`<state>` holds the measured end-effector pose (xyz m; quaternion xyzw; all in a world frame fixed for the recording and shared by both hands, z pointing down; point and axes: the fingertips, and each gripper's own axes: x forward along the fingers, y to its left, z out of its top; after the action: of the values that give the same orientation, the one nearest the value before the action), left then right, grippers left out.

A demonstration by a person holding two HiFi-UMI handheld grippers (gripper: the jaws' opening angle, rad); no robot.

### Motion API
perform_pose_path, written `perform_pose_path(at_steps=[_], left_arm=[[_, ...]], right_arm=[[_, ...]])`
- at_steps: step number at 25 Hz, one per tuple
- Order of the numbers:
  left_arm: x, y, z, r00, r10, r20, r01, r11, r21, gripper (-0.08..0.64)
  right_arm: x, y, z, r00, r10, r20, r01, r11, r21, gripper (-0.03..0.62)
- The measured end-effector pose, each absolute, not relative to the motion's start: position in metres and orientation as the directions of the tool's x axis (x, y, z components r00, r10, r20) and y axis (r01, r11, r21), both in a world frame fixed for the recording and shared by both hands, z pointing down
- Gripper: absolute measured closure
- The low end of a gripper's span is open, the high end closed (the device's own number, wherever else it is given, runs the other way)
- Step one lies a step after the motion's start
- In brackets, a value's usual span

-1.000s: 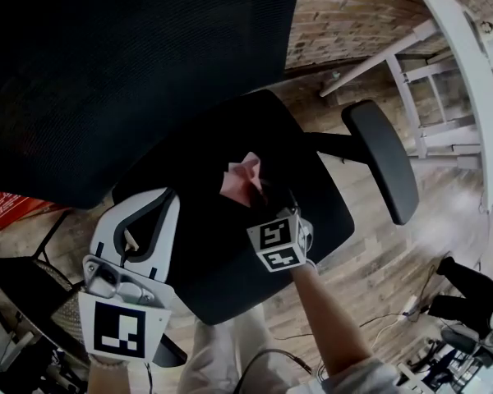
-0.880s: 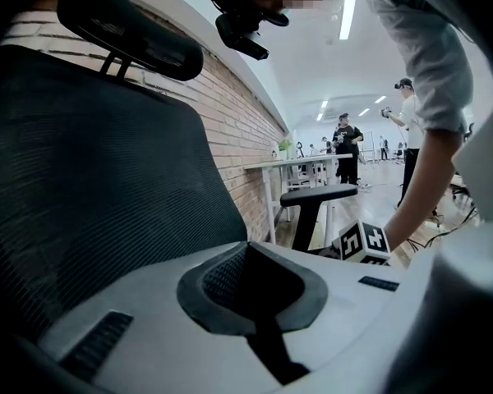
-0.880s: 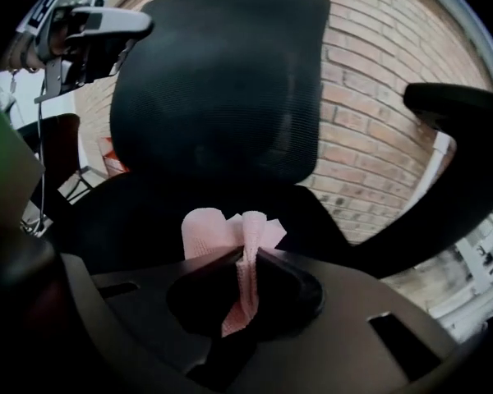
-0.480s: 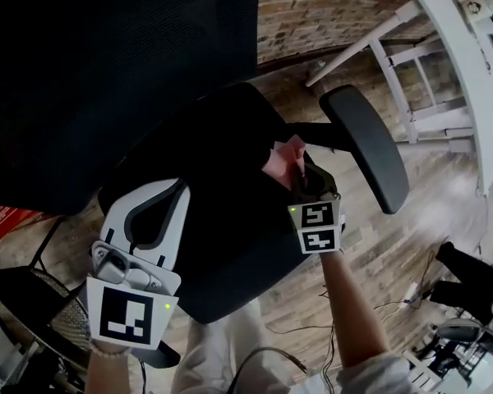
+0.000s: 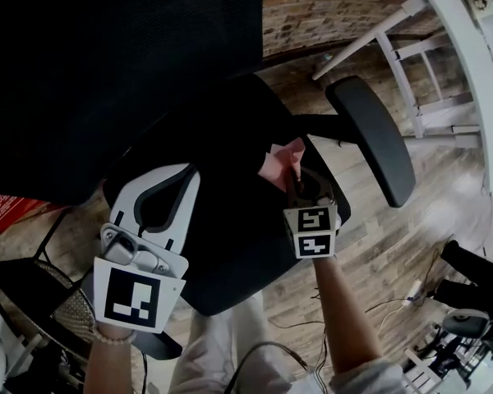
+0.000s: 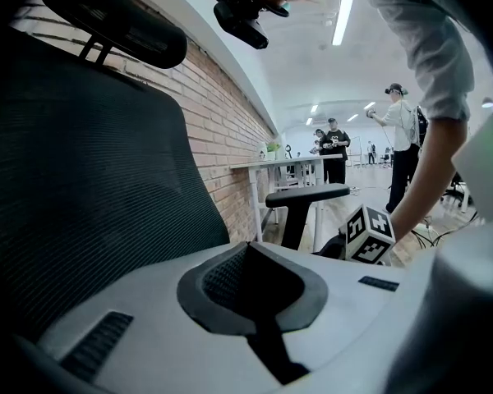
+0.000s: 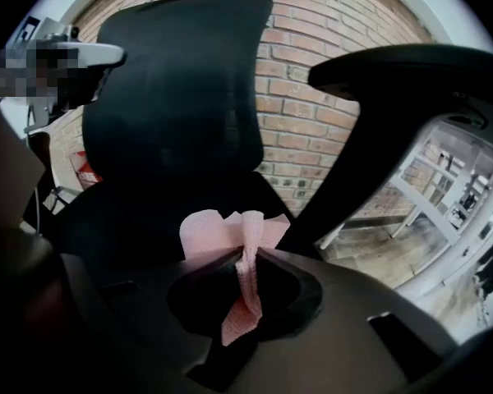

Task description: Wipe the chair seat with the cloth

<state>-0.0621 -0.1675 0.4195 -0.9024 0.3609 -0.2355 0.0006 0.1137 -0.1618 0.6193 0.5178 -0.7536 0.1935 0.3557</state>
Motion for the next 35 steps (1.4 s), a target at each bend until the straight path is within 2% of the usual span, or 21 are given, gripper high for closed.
perform_pose_path(at_steps=[12,23,30,35], left_arm=[[-0.072,-0.159,0.424,0.617,-0.668,0.416,-0.665,-0.725,-0.178,0.541],[-0.082,-0.143,0.423,0.612,-0.67,0.42,-0.662,-0.724,-0.192,0.541],[-0.088,-0.14,0.424,0.611,-0.672,0.419,-0.661,-0.724,-0.198,0.541],[-0.086,-0.138,0.425,0.617,-0.665,0.421,-0.652,-0.732,-0.2,0.541]], right_arm=[[-0.003,-0.074,0.635,-0.428,-0.496,0.755,-0.798,0.599,-0.059,0.537],[-0.112,0.026,0.623,-0.623,-0.304,0.72,-0.583,0.795,-0.168,0.537],[-0.133,0.064,0.62,-0.67,-0.228,0.707,-0.479,0.86,-0.177,0.537],[-0.12,0.059,0.624,-0.648,-0.237,0.724,-0.48,0.865,-0.146,0.537]])
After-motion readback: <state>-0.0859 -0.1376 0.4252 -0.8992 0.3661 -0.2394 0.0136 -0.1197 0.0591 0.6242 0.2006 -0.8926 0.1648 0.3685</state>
